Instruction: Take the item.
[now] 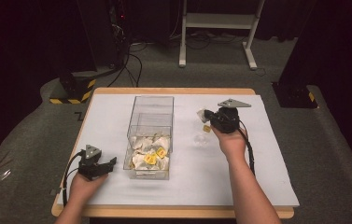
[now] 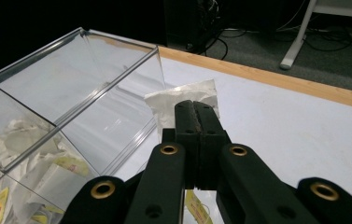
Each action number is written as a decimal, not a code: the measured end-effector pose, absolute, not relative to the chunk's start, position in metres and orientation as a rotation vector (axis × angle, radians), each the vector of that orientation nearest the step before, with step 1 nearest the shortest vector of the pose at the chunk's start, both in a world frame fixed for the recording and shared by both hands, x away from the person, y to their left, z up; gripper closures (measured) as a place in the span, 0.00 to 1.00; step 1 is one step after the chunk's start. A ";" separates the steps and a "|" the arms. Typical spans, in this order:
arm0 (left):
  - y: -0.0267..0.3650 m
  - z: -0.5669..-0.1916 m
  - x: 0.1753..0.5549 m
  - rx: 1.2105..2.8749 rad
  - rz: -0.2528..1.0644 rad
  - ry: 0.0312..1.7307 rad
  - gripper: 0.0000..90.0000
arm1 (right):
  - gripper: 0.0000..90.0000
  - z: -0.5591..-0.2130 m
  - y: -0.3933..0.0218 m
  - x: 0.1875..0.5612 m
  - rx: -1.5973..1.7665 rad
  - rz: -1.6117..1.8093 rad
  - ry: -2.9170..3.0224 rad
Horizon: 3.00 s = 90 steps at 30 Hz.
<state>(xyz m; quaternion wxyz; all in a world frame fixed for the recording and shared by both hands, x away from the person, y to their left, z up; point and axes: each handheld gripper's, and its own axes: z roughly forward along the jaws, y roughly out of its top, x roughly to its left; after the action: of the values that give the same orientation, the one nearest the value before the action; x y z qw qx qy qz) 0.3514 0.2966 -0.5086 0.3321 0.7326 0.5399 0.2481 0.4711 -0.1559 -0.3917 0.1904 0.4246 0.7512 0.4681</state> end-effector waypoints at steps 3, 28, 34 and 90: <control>0.297 -0.509 0.351 1.919 0.651 1.409 0.33 | 1.00 -0.396 -0.155 0.471 1.195 1.309 2.122; 0.297 -0.509 0.351 1.917 0.649 1.411 0.33 | 0.94 -0.406 -0.154 0.461 1.195 1.294 2.153; 0.297 -0.509 0.351 1.918 0.649 1.411 0.33 | 0.94 -0.409 -0.158 0.456 1.194 1.291 2.151; 0.295 -0.508 0.350 1.922 0.659 1.399 0.36 | 0.67 -0.459 -0.193 0.359 1.183 1.174 2.129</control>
<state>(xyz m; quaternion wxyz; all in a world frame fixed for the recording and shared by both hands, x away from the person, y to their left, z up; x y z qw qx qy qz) 0.3497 0.2947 -0.5082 0.3309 0.7353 0.5350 0.2521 0.3585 -0.1932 -0.4595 0.2172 0.4272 0.7687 0.4237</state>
